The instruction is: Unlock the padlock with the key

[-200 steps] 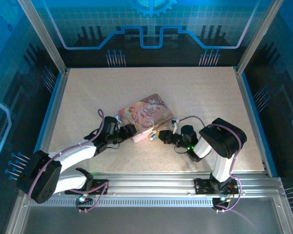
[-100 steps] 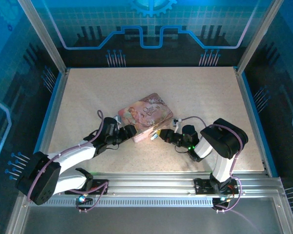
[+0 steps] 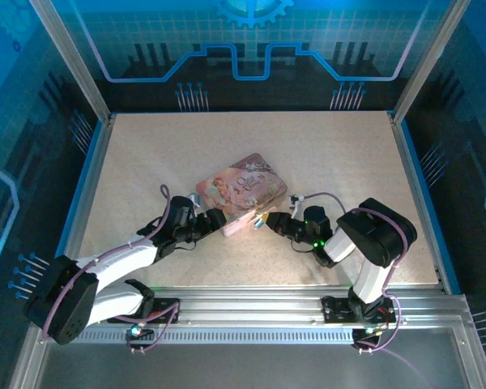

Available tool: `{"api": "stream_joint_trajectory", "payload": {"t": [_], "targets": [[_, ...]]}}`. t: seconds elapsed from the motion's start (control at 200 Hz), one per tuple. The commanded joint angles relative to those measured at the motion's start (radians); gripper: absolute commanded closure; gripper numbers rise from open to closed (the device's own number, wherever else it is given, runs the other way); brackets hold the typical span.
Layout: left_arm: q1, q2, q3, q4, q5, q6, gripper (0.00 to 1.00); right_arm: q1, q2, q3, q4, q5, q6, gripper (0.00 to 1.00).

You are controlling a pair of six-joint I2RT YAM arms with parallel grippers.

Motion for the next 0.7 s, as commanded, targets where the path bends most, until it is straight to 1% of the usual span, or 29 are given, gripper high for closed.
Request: {"api": "stream_joint_trajectory", "payload": {"t": [0.0,0.1,0.305,0.45,0.615,0.695], "targets": [[-0.006,-0.016,-0.022,-0.050,0.018,0.005,0.27,-0.020,-0.049,0.031,-0.019,-0.019,0.016,0.94],[-0.006,-0.026,-0.020,-0.058,0.015,0.007,0.27,-0.028,-0.067,0.031,-0.049,-0.018,0.020,0.94],[-0.006,-0.049,-0.020,-0.069,0.013,0.014,0.26,-0.053,-0.089,0.022,-0.052,-0.015,0.030,0.93],[-0.006,-0.074,-0.022,-0.080,0.008,0.021,0.23,-0.059,-0.101,0.022,-0.062,-0.019,0.035,0.94],[-0.006,-0.103,-0.005,-0.085,0.027,0.056,0.24,-0.059,-0.122,0.038,-0.151,-0.038,-0.002,0.94],[-0.007,-0.110,0.016,-0.085,0.044,0.069,0.24,-0.059,-0.126,0.039,-0.166,-0.036,-0.016,0.93]]}}
